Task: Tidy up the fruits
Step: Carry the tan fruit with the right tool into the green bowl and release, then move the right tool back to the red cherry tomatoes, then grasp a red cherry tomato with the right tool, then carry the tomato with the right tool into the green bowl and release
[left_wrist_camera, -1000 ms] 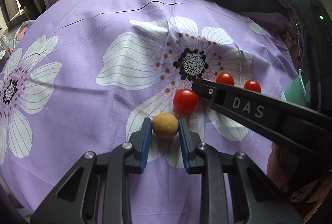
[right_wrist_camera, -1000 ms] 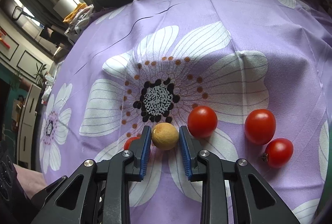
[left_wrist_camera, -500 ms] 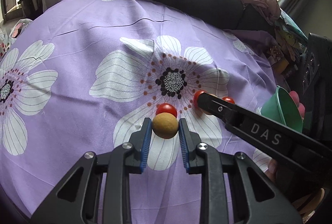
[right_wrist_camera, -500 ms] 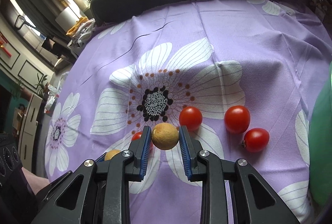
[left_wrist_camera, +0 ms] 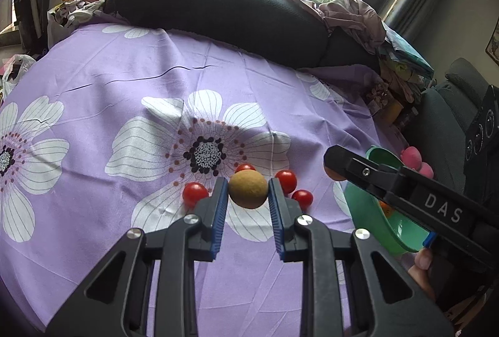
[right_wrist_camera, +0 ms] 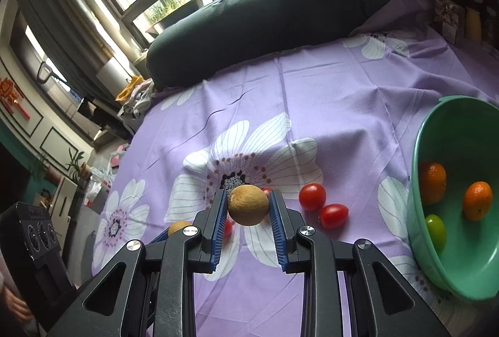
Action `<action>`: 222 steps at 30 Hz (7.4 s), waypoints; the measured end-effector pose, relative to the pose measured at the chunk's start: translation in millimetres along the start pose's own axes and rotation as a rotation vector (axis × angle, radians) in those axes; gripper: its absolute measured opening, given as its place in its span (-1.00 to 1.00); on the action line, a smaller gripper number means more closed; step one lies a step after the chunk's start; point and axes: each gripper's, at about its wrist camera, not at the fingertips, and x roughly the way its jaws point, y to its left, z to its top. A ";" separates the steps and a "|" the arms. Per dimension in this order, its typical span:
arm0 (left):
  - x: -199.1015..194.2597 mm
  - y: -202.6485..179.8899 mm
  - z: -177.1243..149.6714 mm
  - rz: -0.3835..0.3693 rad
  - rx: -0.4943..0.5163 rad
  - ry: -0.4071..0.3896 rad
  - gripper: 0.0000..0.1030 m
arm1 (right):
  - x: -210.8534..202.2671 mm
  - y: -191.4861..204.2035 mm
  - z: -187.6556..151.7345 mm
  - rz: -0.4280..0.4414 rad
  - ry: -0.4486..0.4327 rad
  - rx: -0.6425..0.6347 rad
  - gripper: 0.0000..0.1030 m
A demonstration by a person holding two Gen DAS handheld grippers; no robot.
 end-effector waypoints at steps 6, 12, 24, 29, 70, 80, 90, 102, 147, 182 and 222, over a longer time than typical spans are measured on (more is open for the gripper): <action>1.8 -39.4 9.0 -0.043 0.066 -0.023 -0.50 | -29.9 -25.3 9.4 -0.049 -0.084 0.043 -0.44; 11.8 -78.5 12.4 -0.118 0.113 -0.012 -0.50 | -65.6 -60.9 16.0 -0.103 -0.177 0.116 -0.44; 50.2 -156.6 1.9 -0.213 0.230 0.094 -0.50 | -117.0 -143.4 16.6 -0.247 -0.289 0.297 -0.44; 63.9 -181.4 -9.5 -0.230 0.281 0.142 -0.50 | -118.9 -169.4 13.1 -0.256 -0.263 0.345 -0.44; 18.7 19.7 25.4 0.095 -0.012 0.070 0.16 | -63.0 -67.3 20.8 -0.236 -0.175 0.056 0.23; 42.7 34.9 11.3 0.053 -0.044 0.150 0.10 | -9.8 -21.5 9.3 -0.158 -0.048 -0.054 0.23; 64.9 31.9 0.9 0.132 0.043 0.198 -0.27 | 28.1 -17.1 -14.2 -0.191 0.116 -0.101 -0.02; 79.4 42.2 -2.5 0.142 0.018 0.274 -0.37 | 71.8 -25.4 -28.7 -0.362 0.229 -0.157 -0.02; 15.0 8.5 8.5 -0.046 -0.005 0.074 -0.48 | 2.9 -18.3 -4.0 -0.145 0.000 -0.040 -0.44; 59.5 -187.0 -20.1 -0.294 0.328 0.173 -0.48 | -116.1 -146.1 12.7 -0.335 -0.261 0.249 -0.44; 56.1 -147.7 -8.8 -0.295 0.201 0.241 -0.15 | -85.4 -152.8 14.7 -0.405 -0.137 0.254 -0.13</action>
